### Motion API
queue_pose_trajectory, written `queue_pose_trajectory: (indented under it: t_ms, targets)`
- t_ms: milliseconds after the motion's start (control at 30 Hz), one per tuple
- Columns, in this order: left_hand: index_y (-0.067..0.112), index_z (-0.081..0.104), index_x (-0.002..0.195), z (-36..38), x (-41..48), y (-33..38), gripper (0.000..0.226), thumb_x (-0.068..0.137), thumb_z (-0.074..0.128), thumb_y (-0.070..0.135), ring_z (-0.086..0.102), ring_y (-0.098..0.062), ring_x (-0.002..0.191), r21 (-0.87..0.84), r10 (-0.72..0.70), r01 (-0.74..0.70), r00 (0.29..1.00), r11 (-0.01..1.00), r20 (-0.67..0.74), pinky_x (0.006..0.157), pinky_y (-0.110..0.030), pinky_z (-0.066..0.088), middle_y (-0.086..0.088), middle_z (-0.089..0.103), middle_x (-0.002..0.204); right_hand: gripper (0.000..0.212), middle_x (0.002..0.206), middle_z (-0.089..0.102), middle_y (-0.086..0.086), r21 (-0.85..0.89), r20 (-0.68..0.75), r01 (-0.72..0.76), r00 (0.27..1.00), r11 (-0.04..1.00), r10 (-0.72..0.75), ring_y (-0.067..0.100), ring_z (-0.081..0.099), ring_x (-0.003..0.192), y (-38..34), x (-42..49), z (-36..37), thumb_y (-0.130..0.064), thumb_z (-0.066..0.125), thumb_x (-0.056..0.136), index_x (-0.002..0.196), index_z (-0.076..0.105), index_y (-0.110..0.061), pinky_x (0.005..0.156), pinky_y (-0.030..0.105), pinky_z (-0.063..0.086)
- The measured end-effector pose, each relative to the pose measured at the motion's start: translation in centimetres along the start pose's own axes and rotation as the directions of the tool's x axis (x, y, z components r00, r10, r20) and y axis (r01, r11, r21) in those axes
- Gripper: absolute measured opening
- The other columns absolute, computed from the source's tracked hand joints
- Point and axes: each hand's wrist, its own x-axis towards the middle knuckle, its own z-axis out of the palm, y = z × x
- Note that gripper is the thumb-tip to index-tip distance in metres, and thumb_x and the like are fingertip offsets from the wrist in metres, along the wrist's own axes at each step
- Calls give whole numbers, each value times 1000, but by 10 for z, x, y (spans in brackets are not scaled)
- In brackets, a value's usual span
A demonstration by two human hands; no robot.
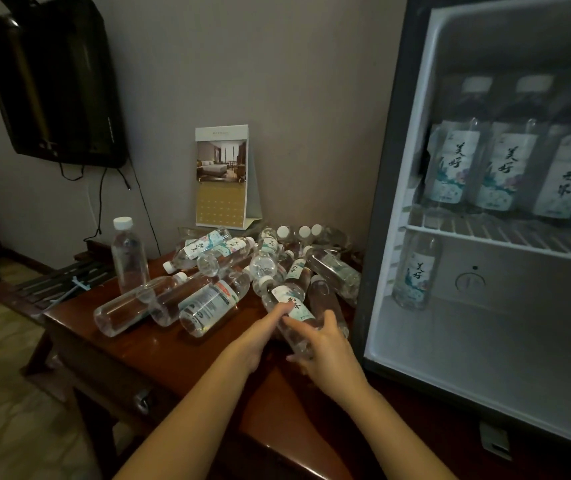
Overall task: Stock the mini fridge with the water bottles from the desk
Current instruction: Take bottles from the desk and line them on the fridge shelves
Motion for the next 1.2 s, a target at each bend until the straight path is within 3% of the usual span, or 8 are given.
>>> queue_pose_trajectory:
  t_ms: [167,300,433,533,633,833,1000,1200]
  targets:
    - [15,69,96,4,-11,-2,30,84,58,40,60,-17,96,53,39,-41,999,998,29,84,-31,47,-7,68,104,50,139,24,-2,296,132,-31,991,955,-9,17,40,127,11,-13,-12,-36,61,89,136,44,-39,103,22,37]
    - [9,67,102,4,-22,-7,29,84,62,32,65,-23,94,-48,132,-128,988,991,78,76,-32,51,-9,70,98,44,144,21,-4,502,124,-26,991,865,-43,17,33,133,5,-28,-8,-29,61,89,121,41,-51,107,29,39]
    - [6,63,108,4,-38,-7,52,67,67,37,67,-29,91,-153,249,-223,951,963,184,69,-33,54,-17,69,102,51,135,42,5,809,42,-78,996,583,75,20,59,112,-4,-32,-15,-9,66,84,104,29,-37,86,37,56]
    - [0,57,119,10,-45,-5,67,65,67,38,62,-39,105,-183,321,-282,916,942,240,88,-45,52,-25,64,114,66,129,48,-2,882,-5,-77,985,465,171,10,59,107,-2,-32,-36,-13,71,81,123,24,-34,78,24,56]
    - [-1,58,117,25,-50,1,63,64,70,33,62,-37,106,-158,349,-316,895,936,279,94,-48,48,-22,65,113,74,122,56,-10,872,-9,-65,989,485,148,3,61,101,6,-43,-62,-16,71,81,133,24,-37,73,19,54]
    - [5,66,110,74,-54,11,54,63,75,31,64,-26,106,3,382,-413,844,911,378,95,-40,50,-13,67,114,64,115,58,-13,838,-24,-62,988,543,150,2,65,97,45,-83,-101,-9,75,75,118,41,-42,72,18,54]
    - [18,64,109,122,-55,14,28,84,63,4,65,-12,104,2,380,-431,799,903,466,84,-22,51,2,71,108,64,119,58,-7,800,-111,-68,960,597,258,7,64,100,78,-105,-114,-6,77,72,115,44,-40,76,22,55]
    - [25,55,125,167,-45,27,38,88,60,16,61,-6,109,-48,442,-476,768,878,463,82,-18,50,8,66,118,61,114,51,-21,773,-270,-17,896,635,353,0,59,96,107,-104,-127,-10,77,73,107,42,-45,71,16,53]
